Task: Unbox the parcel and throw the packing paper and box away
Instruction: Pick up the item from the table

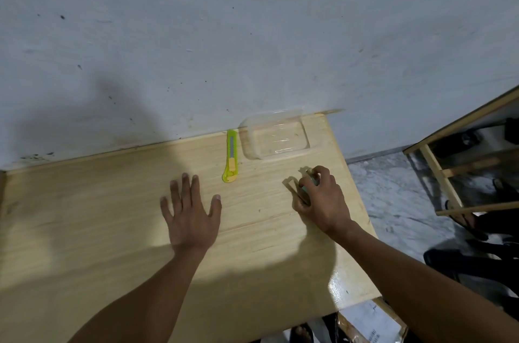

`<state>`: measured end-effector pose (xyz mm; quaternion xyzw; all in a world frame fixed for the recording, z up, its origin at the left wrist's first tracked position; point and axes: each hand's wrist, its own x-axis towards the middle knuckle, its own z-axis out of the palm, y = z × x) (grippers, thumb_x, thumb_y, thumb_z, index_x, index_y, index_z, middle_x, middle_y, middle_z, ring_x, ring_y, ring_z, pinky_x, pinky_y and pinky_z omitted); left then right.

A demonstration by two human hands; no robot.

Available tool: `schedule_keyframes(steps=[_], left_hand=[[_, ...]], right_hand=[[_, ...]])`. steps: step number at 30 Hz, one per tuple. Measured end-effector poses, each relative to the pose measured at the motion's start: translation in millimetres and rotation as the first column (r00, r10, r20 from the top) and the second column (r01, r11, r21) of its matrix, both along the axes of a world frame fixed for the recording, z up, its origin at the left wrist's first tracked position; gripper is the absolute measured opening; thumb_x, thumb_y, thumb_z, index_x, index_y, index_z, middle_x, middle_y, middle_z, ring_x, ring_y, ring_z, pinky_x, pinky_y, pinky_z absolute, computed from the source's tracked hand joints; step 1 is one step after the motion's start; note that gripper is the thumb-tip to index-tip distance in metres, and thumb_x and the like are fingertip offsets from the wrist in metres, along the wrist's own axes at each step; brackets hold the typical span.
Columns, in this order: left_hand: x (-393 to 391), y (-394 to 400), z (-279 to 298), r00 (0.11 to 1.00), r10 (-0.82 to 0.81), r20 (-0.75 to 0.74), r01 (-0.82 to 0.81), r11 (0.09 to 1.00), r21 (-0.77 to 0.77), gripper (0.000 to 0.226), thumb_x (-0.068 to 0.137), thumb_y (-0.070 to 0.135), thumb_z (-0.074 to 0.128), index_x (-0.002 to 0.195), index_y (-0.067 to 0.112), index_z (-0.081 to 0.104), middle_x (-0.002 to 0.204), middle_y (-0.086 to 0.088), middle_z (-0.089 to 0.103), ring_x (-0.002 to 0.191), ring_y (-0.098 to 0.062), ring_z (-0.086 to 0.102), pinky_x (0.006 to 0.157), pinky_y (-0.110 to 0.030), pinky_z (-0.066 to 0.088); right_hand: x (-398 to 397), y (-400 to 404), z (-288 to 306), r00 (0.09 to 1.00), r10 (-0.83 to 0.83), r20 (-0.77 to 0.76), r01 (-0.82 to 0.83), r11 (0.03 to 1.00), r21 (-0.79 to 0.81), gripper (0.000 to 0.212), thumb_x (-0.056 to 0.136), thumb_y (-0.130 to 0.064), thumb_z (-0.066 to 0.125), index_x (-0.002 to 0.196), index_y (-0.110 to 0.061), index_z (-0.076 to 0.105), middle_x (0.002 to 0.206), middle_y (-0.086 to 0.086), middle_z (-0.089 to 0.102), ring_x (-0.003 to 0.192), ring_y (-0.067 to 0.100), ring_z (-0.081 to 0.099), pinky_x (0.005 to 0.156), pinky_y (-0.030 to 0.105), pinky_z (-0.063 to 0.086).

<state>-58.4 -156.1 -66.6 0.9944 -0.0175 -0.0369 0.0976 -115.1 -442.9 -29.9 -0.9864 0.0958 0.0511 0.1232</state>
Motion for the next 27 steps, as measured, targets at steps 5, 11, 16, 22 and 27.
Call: schedule_keyframes(steps=[5, 11, 16, 22, 27], left_hand=[[0.3, 0.5, 0.7, 1.000, 0.000, 0.000, 0.000, 1.000, 0.008, 0.072, 0.093, 0.058, 0.030, 0.150, 0.015, 0.027, 0.161, -0.005, 0.024, 0.150, -0.029, 0.014, 0.118, -0.056, 0.011], [0.2, 0.4, 0.8, 1.000, 0.002, 0.007, -0.002, 1.000, 0.006, 0.072, 0.093, 0.059, 0.030, 0.150, 0.016, 0.029, 0.161, -0.004, 0.024, 0.150, -0.027, 0.013, 0.119, -0.055, 0.011], [0.4, 1.4, -0.8, 1.000, -0.001, -0.001, 0.001, 1.000, 0.014, 0.072, 0.093, 0.059, 0.028, 0.151, 0.016, 0.027, 0.162, -0.003, 0.020, 0.151, -0.025, 0.008, 0.119, -0.055, 0.010], [1.5, 3.1, -3.3, 0.999, 0.012, -0.041, -0.013, 1.000, -0.017, 0.074, 0.093, 0.062, 0.025, 0.153, 0.020, 0.020, 0.164, 0.001, 0.010, 0.151, -0.020, -0.005, 0.121, -0.054, 0.005], [2.2, 3.2, -3.2, 0.999, 0.015, -0.046, -0.016, 1.000, -0.023, 0.074, 0.093, 0.062, 0.026, 0.153, 0.020, 0.020, 0.164, 0.001, 0.009, 0.152, -0.021, -0.005, 0.120, -0.054, 0.005]], right_hand=[[5.7, 1.9, 17.7, 0.997, 0.055, 0.054, -0.064, 0.983, 0.172, 0.034, 0.076, -0.034, 0.073, 0.104, -0.021, 0.058, 0.136, 0.011, 0.037, 0.108, 0.029, 0.054, 0.083, 0.039, 0.057], [86.3, -4.4, 60.4, 0.943, 0.205, 0.262, -0.266, 0.937, 0.225, 0.041, 0.070, -0.026, 0.077, 0.106, -0.017, 0.060, 0.130, 0.016, 0.041, 0.100, 0.027, 0.058, 0.079, 0.034, 0.055], [156.7, -20.6, 60.6, 0.921, 0.389, -0.002, -0.384, 0.910, 0.159, 0.040, 0.071, -0.026, 0.073, 0.108, -0.019, 0.059, 0.121, 0.011, 0.048, 0.095, 0.030, 0.056, 0.080, 0.025, 0.043], [182.2, -12.6, 41.7, 0.820, 0.507, -0.265, -0.447, 0.857, 0.257, 0.036, 0.075, -0.029, 0.073, 0.107, -0.022, 0.061, 0.124, 0.007, 0.047, 0.104, 0.024, 0.052, 0.086, 0.027, 0.043], [179.8, -7.2, 41.4, 0.758, 0.620, -0.205, -0.595, 0.785, 0.175, 0.044, 0.081, -0.034, 0.071, 0.123, -0.029, 0.061, 0.150, 0.000, 0.042, 0.134, 0.025, 0.035, 0.107, 0.040, 0.035]])
